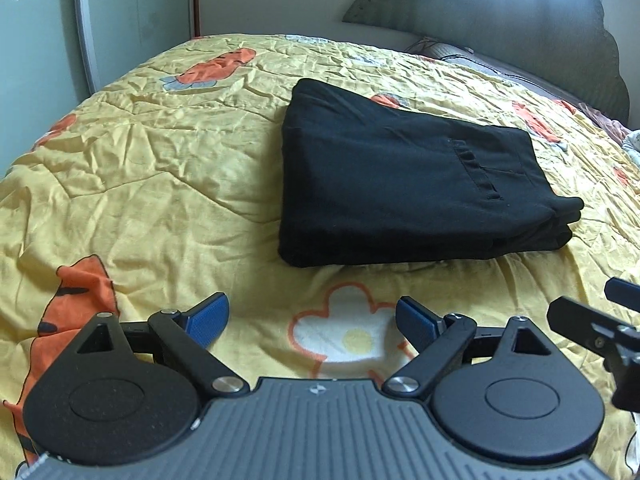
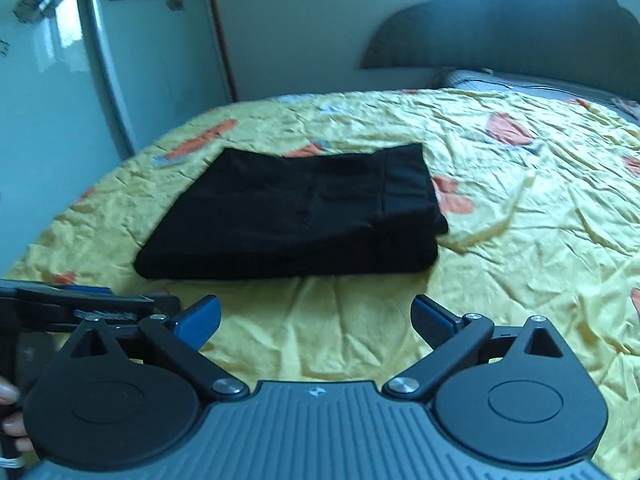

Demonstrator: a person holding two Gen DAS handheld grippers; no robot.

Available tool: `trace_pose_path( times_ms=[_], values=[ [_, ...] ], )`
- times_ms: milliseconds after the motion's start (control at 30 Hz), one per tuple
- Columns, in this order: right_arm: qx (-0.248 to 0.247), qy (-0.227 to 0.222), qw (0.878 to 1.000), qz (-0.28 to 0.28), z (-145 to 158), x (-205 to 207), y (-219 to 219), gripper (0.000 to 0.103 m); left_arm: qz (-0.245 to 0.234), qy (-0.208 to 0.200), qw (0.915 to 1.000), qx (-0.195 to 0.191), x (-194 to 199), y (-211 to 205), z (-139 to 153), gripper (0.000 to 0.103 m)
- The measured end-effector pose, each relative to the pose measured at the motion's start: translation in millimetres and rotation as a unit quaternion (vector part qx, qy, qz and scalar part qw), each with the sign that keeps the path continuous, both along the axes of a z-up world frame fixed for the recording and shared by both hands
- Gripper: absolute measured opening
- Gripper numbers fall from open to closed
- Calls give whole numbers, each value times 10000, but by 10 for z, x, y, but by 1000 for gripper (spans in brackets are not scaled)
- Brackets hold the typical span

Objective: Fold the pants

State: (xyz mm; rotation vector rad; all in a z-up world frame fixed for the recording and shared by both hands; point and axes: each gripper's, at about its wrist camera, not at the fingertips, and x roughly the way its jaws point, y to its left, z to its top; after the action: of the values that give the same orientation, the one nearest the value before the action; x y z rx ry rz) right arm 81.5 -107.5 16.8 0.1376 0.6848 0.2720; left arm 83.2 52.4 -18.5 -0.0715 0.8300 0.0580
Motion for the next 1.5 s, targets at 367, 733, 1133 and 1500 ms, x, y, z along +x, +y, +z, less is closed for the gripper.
trace_pose_path(
  times_ms=[367,733,1133,1500],
  values=[
    [-86,94,9999,-10,-95,-16,52,102,76,-113,9999,65,-33,14,-25,94],
    [-120,162,9998,-67,-184,7,35,102,40,-244,9995,209,-70,-28,-79,100],
    [-91,148,9998,-59,-183,-3,23,102,69,-327,9990,281,-89,-46,-96,103],
    [-107,171,9998,-35,-191,-5,42,102,58,-378,9988,321,-97,-54,-98,103]
  ],
)
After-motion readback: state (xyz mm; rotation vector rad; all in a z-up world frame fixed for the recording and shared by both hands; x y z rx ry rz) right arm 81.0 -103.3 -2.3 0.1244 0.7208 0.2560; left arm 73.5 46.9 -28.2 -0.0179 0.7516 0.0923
